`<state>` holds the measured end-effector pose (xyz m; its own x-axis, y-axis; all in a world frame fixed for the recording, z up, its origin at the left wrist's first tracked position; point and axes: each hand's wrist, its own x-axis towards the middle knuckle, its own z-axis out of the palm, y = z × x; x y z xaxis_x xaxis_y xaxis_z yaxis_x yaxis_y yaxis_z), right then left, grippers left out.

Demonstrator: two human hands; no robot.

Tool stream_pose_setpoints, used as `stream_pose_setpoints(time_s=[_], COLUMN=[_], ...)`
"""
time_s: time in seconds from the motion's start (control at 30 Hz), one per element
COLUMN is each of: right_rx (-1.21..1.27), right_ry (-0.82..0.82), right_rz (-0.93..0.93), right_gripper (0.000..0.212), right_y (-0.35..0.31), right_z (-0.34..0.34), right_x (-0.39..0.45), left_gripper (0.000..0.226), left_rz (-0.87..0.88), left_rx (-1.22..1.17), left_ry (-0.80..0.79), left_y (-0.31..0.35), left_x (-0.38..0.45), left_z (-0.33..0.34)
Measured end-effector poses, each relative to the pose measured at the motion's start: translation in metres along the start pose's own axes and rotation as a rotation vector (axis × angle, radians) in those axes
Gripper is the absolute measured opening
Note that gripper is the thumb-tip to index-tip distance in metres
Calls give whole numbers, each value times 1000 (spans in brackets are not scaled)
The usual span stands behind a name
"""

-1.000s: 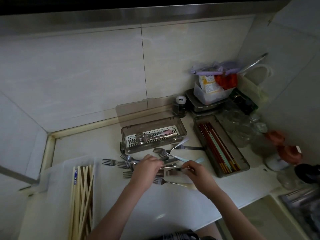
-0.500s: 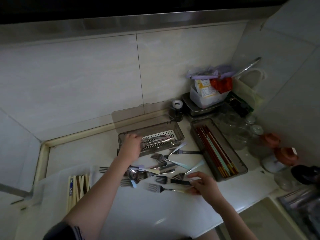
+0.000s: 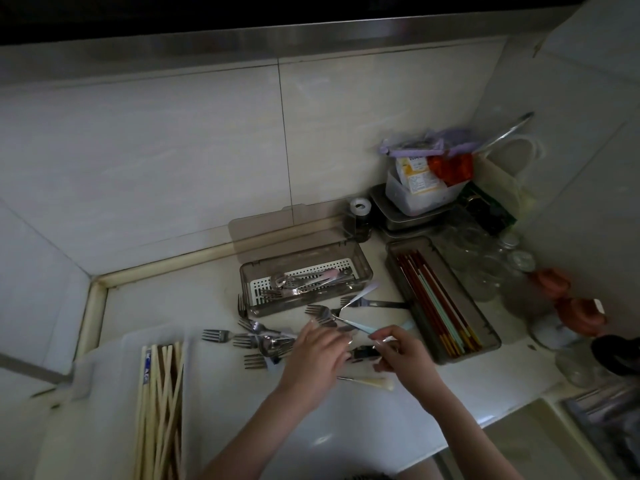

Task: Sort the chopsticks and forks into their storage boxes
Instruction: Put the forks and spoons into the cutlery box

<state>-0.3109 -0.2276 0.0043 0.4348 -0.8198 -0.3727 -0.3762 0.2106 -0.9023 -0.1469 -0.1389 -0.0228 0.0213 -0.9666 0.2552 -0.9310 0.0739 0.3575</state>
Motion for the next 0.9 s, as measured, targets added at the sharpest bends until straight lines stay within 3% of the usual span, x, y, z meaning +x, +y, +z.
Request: stream_pose_setpoints(time_s=[0.2,0.33,0.43,0.57,0.67,0.9], right_rx=[10,128,157,139,90,67], right_ry=[-21,23,35,61,63,96], right_rz=[2,64,77,105,107,120], right_gripper=[10,10,12,11,13,16], right_y=[2,4,5,14,25,46], right_z=[-3,-5,-8,-9,-7,-10], right_x=[-9,-12,-14,-18,-21,-24], left_gripper=[31,26,48,54,41,34], left_rz=[-46,-23,-106,-154,-220,-409], left_rx=[-37,75,62,154,213,233], left_ry=[-44,11,16,104,24,-129], left_y=[8,5,-8,-34,-54,-82], left_x=[-10,-7,6,42,67,86], left_z=[11,12,-6,-41,-49,-34])
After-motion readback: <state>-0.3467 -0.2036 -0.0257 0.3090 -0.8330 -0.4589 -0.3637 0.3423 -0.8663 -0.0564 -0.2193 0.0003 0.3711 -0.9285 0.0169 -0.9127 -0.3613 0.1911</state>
